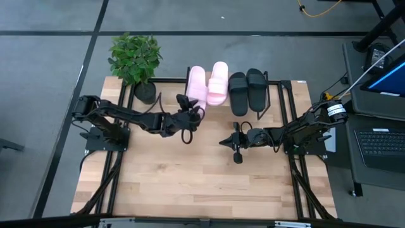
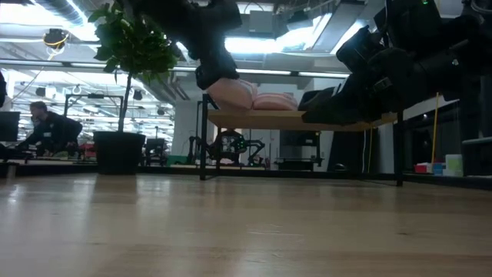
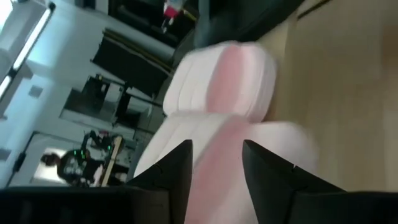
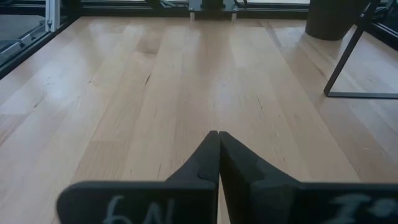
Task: Pick and place slides into the shelf
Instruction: Put the pink slide on the shelf
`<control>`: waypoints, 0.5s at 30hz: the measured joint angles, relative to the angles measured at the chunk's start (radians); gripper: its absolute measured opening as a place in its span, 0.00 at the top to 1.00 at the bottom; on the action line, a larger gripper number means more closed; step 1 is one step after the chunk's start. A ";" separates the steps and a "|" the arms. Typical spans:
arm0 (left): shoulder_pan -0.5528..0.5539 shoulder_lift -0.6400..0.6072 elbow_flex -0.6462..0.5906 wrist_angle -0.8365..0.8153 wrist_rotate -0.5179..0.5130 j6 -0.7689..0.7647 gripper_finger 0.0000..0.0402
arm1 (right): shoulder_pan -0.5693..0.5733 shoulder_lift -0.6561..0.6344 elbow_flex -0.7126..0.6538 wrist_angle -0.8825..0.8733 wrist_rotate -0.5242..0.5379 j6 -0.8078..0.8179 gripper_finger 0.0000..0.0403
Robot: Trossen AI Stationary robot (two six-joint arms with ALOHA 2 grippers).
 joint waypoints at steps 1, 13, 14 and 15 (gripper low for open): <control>-0.009 -0.001 0.000 0.011 0.001 0.008 0.67 | 0.000 0.000 0.000 0.000 0.000 0.000 0.98; -0.090 -0.050 0.001 0.185 -0.045 0.117 0.69 | 0.000 0.000 0.000 0.000 0.000 0.000 0.98; -0.090 -0.061 0.001 0.185 -0.065 0.116 0.69 | 0.000 0.000 0.000 0.000 0.000 0.000 0.98; -0.090 -0.074 0.001 0.182 -0.086 0.116 0.69 | 0.000 0.000 0.000 -0.002 0.000 0.000 0.98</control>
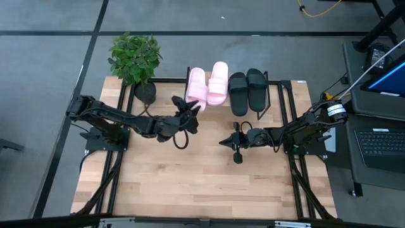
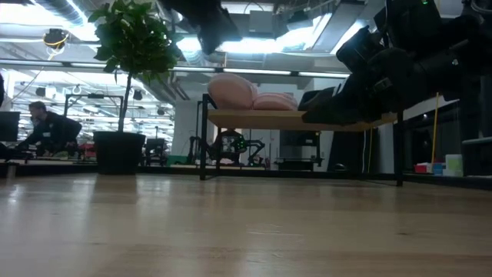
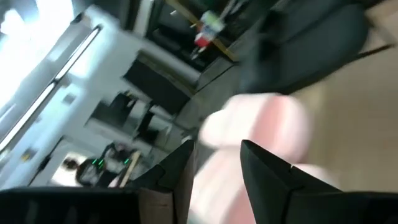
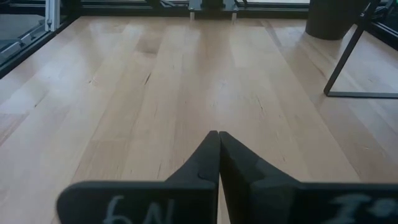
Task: Pick and place slides into the shelf
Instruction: Put the pink slide on the shelf
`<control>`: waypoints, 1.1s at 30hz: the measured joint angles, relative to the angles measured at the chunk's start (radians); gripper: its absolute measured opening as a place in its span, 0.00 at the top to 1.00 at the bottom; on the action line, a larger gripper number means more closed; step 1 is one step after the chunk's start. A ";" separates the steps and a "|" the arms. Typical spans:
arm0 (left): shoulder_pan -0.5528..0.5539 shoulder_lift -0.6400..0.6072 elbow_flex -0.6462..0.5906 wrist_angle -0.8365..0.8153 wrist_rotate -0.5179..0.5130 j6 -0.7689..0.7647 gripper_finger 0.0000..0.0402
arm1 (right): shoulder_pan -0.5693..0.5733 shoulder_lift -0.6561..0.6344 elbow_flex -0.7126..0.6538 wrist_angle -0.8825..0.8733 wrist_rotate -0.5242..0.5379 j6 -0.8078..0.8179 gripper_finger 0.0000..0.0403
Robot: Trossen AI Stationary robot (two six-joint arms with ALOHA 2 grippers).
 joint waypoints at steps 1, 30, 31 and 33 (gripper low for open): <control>0.000 -0.016 0.000 -0.001 -0.027 0.000 0.69 | 0.000 0.000 0.000 -0.002 0.000 0.000 0.98; 0.220 -0.142 -0.001 -0.592 0.224 -0.494 0.98 | 0.000 0.000 0.000 0.003 0.000 -0.003 0.98; 0.227 -0.142 -0.001 -0.610 0.225 -0.508 0.99 | 0.000 0.000 0.000 0.003 0.000 -0.003 0.98; 0.239 -0.142 -0.001 -0.634 0.227 -0.532 0.99 | 0.000 0.000 0.000 0.003 0.000 -0.005 0.98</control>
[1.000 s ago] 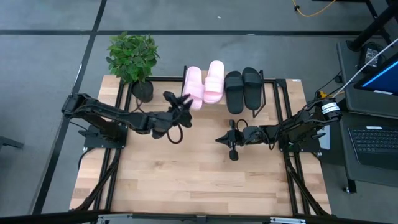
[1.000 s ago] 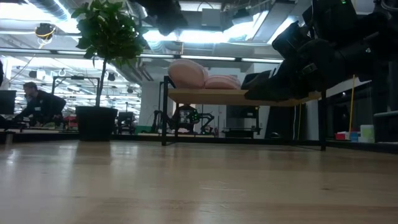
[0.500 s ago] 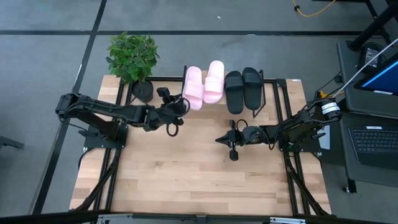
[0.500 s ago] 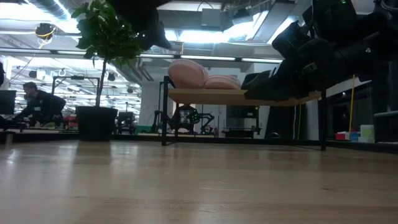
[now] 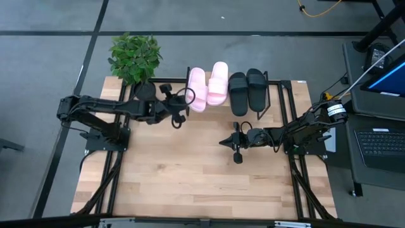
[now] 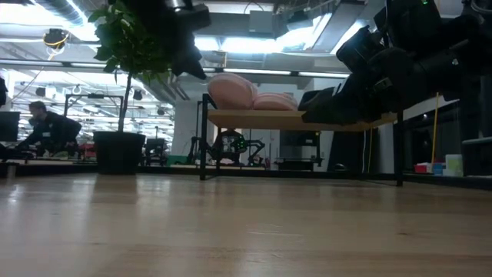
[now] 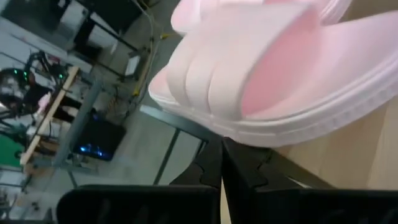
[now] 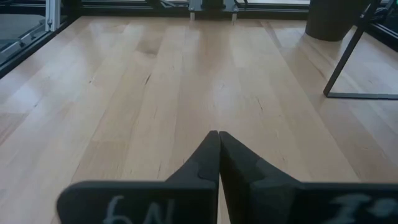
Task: Pick and place slides into the shelf
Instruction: Put the pink slide on the shelf
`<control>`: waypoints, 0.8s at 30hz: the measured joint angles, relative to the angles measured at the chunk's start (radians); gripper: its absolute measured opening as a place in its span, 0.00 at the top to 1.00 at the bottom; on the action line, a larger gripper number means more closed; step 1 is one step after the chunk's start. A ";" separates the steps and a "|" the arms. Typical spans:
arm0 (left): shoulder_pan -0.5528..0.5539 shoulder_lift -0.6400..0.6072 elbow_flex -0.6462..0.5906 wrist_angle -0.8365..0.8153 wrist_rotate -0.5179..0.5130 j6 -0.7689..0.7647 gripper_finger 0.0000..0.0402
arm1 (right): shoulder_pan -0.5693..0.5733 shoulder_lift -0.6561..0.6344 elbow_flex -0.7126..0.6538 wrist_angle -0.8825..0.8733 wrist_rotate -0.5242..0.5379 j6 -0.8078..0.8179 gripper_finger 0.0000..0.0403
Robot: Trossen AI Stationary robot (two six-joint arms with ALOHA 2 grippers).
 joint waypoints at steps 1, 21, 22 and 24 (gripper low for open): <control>0.005 0.000 0.000 -0.005 0.002 -0.004 0.99 | 0.000 0.000 0.000 0.000 0.000 -0.001 0.98; 0.044 0.066 -0.001 0.067 0.172 0.056 1.00 | 0.000 0.000 0.000 0.008 0.000 -0.001 0.98; 0.044 0.066 -0.001 0.066 0.184 0.056 1.00 | 0.000 0.000 0.000 0.008 0.000 -0.002 0.98; 0.044 0.067 -0.001 0.058 0.216 0.057 1.00 | 0.000 0.000 0.000 0.008 0.000 -0.002 0.98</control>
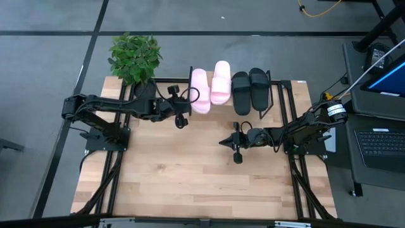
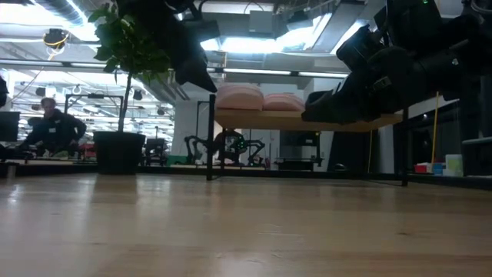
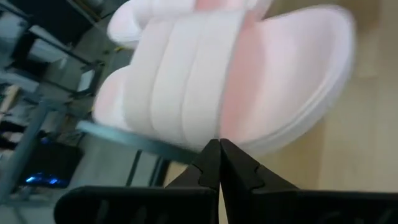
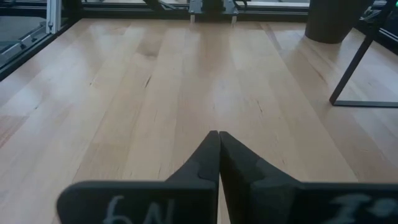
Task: Pick and place slides into the shelf
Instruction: Put the pink slide on the shelf, then return to Home Position
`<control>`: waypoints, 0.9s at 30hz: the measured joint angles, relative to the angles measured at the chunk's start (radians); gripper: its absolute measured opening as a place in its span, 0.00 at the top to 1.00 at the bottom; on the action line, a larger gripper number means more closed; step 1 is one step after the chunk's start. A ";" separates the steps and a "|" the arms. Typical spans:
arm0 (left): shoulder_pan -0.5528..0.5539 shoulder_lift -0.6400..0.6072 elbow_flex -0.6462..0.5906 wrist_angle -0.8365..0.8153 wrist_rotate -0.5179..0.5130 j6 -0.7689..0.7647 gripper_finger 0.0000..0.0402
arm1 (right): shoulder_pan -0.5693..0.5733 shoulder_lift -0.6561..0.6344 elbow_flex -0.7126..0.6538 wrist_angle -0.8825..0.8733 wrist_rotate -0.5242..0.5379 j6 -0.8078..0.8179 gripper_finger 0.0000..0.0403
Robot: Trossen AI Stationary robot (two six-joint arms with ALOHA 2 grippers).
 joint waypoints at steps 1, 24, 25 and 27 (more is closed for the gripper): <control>0.000 0.000 0.000 0.002 0.020 0.000 1.00 | 0.000 0.000 0.000 0.000 0.000 0.000 0.98; -0.086 -0.168 0.001 0.032 0.003 0.000 1.00 | 0.000 -0.010 0.003 0.031 -0.008 -0.029 0.98; -0.100 -0.189 0.001 0.032 0.018 0.000 1.00 | 0.000 -0.021 0.006 0.031 -0.024 -0.031 0.98; -0.129 -0.224 0.001 0.030 0.039 0.000 1.00 | -0.003 -0.039 0.020 0.030 -0.064 -0.031 0.98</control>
